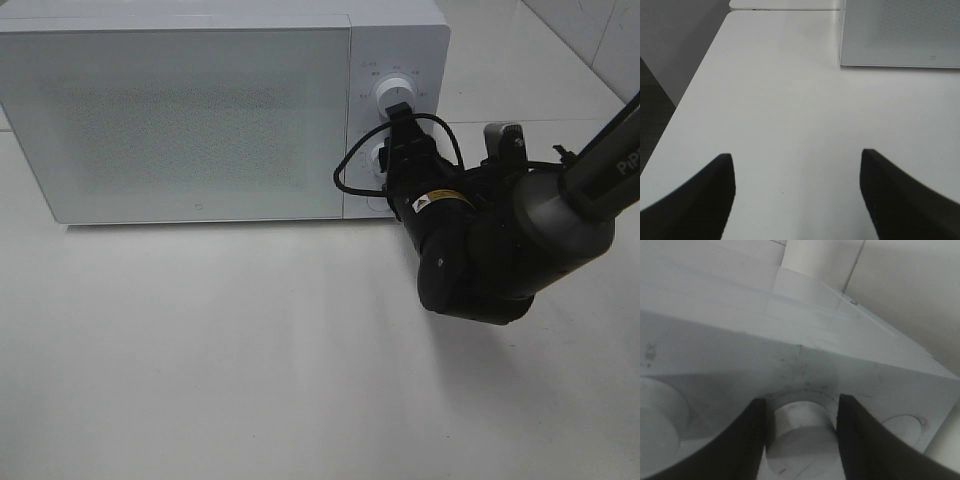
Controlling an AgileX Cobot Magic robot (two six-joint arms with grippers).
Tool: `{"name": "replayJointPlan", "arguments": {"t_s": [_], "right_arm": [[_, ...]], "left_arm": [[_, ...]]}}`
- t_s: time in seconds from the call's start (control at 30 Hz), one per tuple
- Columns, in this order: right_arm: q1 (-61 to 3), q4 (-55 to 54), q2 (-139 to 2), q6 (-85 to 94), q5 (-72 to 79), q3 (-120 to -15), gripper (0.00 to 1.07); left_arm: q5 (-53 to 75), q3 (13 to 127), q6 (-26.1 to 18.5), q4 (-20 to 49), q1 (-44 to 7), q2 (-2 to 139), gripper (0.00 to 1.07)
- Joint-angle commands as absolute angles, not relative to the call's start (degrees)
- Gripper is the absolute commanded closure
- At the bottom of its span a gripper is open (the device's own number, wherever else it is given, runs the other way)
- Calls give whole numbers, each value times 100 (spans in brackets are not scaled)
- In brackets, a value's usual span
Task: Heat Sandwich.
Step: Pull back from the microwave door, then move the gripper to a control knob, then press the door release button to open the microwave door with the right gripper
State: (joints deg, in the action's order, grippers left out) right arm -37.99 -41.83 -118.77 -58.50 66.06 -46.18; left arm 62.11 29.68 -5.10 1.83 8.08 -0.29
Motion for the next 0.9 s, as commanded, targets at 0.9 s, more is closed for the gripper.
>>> {"name": "replayJointPlan", "arguments": {"t_s": [0.9], "right_arm": [[-3764, -3621, -11018, -5598, 7672, -3879, 107]], "left_arm": [[6113, 2956, -470, 160, 768, -120, 39]]}}
